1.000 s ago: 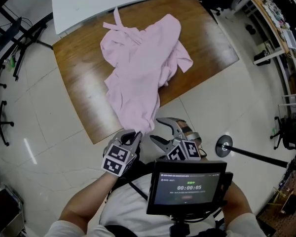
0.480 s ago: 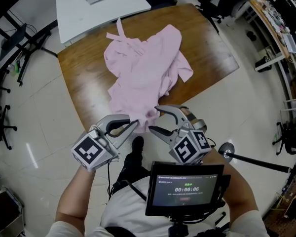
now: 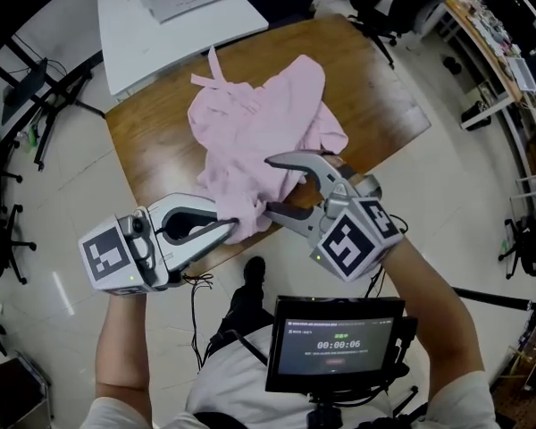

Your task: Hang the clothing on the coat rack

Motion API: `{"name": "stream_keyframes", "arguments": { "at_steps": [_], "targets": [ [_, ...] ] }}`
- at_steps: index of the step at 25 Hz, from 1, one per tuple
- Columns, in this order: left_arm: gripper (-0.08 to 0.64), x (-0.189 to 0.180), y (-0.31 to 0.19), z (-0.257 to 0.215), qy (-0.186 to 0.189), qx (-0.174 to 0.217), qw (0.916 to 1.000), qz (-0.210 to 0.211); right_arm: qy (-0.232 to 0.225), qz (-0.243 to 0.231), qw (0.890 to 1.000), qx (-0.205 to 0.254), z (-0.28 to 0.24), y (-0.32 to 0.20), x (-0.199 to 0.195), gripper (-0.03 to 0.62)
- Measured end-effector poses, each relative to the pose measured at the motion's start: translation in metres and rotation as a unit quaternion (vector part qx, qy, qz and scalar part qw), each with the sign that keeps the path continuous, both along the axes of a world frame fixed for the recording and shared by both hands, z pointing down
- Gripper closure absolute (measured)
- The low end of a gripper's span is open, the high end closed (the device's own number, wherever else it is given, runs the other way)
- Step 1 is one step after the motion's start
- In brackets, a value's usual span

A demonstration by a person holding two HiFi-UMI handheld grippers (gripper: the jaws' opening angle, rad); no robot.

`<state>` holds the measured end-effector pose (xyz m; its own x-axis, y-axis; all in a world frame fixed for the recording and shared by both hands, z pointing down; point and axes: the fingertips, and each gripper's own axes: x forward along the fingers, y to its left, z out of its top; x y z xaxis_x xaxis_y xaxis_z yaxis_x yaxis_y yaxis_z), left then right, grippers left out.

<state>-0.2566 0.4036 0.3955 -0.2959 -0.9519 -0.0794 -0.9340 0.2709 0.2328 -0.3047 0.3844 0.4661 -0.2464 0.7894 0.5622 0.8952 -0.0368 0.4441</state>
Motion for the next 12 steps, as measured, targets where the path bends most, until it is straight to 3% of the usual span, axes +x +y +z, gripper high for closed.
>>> {"name": "stream_keyframes", "arguments": {
  "at_steps": [3, 6, 12],
  "targets": [
    [0.549, 0.009, 0.001, -0.004, -0.005, -0.018, 0.999, 0.041, -0.026, -0.07, 0.996, 0.05, -0.002, 0.012, 0.013, 0.296],
    [0.549, 0.021, 0.0, -0.003, -0.002, -0.045, 0.9954, 0.085, -0.07, -0.13, 0.983, 0.111, 0.004, 0.018, 0.021, 0.295],
    [0.549, 0.029, 0.005, -0.006, 0.009, -0.045, 0.9923, 0.115, -0.087, -0.146, 0.976, 0.139, -0.001, 0.016, 0.008, 0.295]
  ]
}}
